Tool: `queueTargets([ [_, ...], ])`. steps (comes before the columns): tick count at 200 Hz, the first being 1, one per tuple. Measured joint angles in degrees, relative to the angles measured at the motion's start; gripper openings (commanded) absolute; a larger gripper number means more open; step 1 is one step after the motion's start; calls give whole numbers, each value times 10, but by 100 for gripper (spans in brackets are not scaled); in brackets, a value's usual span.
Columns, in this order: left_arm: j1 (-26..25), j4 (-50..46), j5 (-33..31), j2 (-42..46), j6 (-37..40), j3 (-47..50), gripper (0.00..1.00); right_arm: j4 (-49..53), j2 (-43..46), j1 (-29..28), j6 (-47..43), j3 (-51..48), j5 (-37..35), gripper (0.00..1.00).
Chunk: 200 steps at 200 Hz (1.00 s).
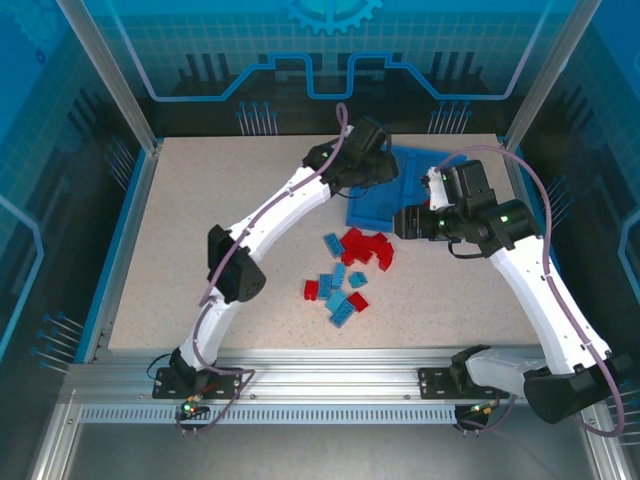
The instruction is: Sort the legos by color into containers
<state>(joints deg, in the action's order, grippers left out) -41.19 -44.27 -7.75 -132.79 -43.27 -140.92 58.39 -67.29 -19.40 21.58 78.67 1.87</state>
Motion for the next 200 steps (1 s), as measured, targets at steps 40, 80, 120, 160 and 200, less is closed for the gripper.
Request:
queueTargets([
  [40, 3, 22, -25, -104, 23, -14, 34, -3, 5, 7, 7, -19, -2, 74],
  [80, 4, 22, -37, -154, 27, -22, 44, -6, 19, 13, 7, -27, -3, 74],
  [120, 4, 24, -36, -158, 20, -31, 55, -6, 22, 15, 7, -27, -4, 74],
  [160, 4, 37, -36, -156, 17, -39, 58, -6, 26, 15, 6, -29, -4, 74],
  [200, 4, 36, -37, -99, 38, -24, 60, -6, 25, 15, 6, -30, -1, 74],
])
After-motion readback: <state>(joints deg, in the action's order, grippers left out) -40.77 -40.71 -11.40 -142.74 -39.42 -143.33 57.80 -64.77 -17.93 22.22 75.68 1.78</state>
